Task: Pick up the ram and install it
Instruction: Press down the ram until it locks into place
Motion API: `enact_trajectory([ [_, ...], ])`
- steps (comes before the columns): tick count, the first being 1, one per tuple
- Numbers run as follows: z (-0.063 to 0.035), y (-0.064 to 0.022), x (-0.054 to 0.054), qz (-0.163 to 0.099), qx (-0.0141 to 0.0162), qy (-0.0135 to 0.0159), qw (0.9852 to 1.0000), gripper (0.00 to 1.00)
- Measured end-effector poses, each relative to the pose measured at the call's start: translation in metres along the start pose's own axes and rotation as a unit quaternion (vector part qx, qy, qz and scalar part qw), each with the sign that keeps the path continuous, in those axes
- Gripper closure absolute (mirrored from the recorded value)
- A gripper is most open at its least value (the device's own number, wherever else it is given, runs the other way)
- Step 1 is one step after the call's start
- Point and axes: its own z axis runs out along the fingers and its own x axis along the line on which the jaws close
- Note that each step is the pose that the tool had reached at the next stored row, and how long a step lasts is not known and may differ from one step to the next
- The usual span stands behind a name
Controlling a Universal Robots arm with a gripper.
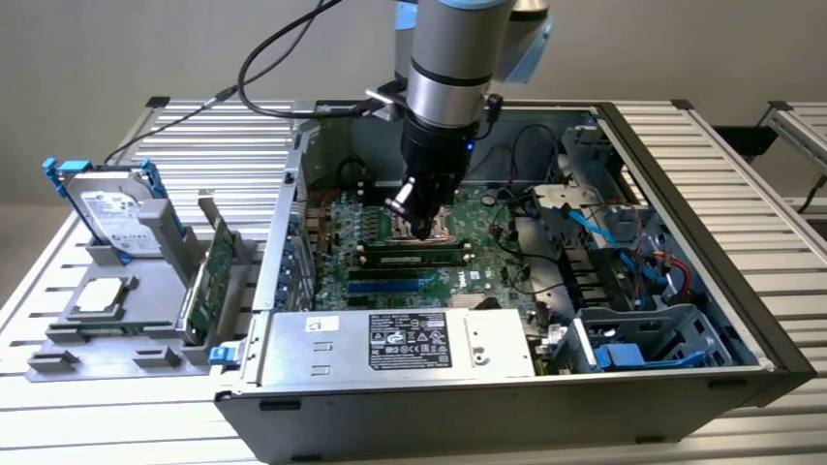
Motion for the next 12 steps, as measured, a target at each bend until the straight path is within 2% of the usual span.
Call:
enact_trajectory([
  [6,0.0,0.0,0.0,0.038,0.0017,-0.0003,0.9993,0.89],
  [12,0.0001,0.0,-0.0001,0.079,0.0018,-0.0013,0.9969,0.89],
])
